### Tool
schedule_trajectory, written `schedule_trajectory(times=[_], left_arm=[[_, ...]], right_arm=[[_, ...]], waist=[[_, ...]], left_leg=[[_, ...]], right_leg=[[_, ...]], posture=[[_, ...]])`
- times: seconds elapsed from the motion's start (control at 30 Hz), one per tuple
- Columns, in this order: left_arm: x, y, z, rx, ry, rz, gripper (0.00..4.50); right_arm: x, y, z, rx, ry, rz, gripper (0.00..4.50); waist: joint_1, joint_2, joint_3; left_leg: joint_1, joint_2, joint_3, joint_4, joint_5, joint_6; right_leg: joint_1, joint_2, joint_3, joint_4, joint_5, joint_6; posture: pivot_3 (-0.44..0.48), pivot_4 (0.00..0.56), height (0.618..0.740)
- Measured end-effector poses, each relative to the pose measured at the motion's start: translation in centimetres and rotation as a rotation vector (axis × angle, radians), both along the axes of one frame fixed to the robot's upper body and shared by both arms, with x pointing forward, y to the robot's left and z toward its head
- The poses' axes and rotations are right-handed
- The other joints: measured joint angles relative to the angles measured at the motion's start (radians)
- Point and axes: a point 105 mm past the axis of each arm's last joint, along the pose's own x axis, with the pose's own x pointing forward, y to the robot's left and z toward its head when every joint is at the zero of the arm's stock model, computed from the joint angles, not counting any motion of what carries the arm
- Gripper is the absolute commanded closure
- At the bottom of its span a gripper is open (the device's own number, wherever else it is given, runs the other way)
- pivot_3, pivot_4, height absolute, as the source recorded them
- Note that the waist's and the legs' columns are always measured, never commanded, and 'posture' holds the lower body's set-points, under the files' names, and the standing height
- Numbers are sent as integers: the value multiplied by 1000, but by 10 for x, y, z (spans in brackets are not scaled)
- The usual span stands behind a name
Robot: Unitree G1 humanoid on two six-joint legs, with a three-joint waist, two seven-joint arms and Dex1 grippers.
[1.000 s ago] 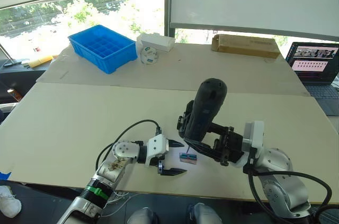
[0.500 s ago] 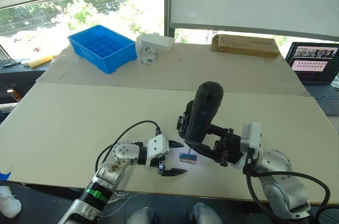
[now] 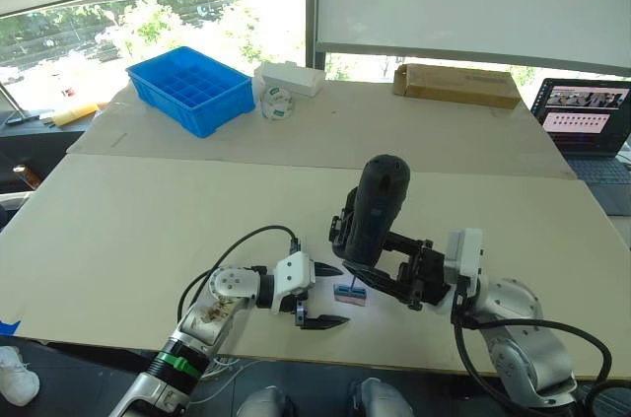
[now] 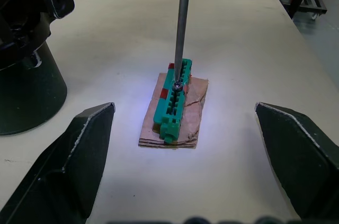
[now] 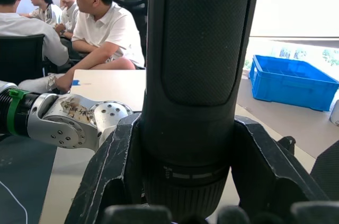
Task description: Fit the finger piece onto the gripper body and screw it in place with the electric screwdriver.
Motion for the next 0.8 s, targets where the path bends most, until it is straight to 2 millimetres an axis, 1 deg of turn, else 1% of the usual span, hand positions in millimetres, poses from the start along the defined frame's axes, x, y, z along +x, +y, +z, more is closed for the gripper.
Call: schedule_trajectory(times=[0.8], left_arm=[[-1,-1,-1,-9,-5,4,21]], right_arm=[[-1,2,-2,-2,8,10,2586]], waist=[[0,0,0]], left_leg=[[1,0,-1,0,0,0]], right_leg=[[3,0,0,-1,0,0]], posture=[[0,150,740]])
